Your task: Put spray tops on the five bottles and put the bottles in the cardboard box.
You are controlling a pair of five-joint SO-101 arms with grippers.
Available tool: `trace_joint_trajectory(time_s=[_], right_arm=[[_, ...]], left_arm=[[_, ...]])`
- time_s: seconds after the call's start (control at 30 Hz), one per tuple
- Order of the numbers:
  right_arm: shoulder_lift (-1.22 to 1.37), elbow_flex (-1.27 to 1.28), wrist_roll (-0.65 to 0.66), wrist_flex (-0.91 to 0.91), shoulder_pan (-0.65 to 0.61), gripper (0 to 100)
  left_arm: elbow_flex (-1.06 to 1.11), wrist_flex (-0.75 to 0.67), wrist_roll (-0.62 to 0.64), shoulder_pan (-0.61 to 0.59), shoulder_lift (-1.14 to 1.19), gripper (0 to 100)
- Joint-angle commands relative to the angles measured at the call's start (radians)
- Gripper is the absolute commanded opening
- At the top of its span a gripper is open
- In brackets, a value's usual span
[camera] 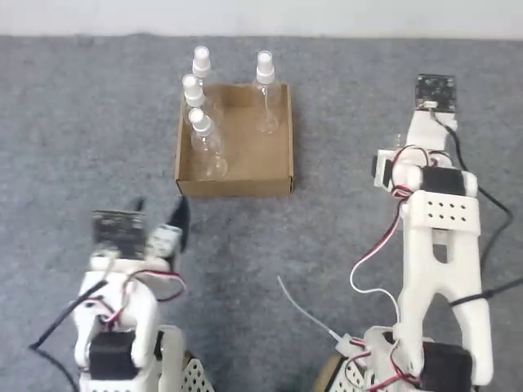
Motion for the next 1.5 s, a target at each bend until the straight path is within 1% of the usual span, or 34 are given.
trace_joint_trajectory(time_s=[0.0, 0.2, 0.37, 0.5, 0.63, 0.93, 1.07, 1.2, 1.33, 1.47], right_arm=[[-0.062, -0.006, -0.014, -0.030, 0.022, 0.8], [-0.062, -0.006, -0.014, -0.035, 0.036, 0.8], [-0.062, -0.011, -0.014, -0.035, 0.081, 0.9], [-0.062, -0.012, -0.014, -0.035, 0.088, 0.9], [-0.062, -0.012, -0.014, -0.036, 0.088, 0.9], [-0.062, -0.008, -0.014, -0.056, 0.088, 0.9], [-0.062, -0.008, -0.014, -0.056, 0.090, 0.9], [-0.062, -0.008, -0.014, -0.056, 0.090, 0.9], [-0.062, -0.008, -0.014, -0.056, 0.111, 0.9], [-0.062, -0.009, -0.014, -0.056, 0.120, 0.9]], left_arm=[[-0.056, 0.081, -0.071, 0.192, 0.014, 21], [-0.056, 0.100, -0.095, 0.330, 0.040, 21], [-0.070, 0.074, -0.126, 0.459, 0.238, 21], [-0.097, 0.066, -0.167, 0.568, 0.399, 22], [-0.111, 0.064, -0.170, 0.628, 0.502, 28], [-0.113, 0.064, -0.175, 0.760, 0.588, 28], [-0.145, 0.063, -0.178, 0.789, 0.660, 28], [-0.199, 0.063, -0.227, 0.789, 0.783, 28], [-0.220, 0.000, -0.238, 0.790, 0.885, 28], [-0.220, -0.041, -0.299, 0.790, 0.957, 28]])
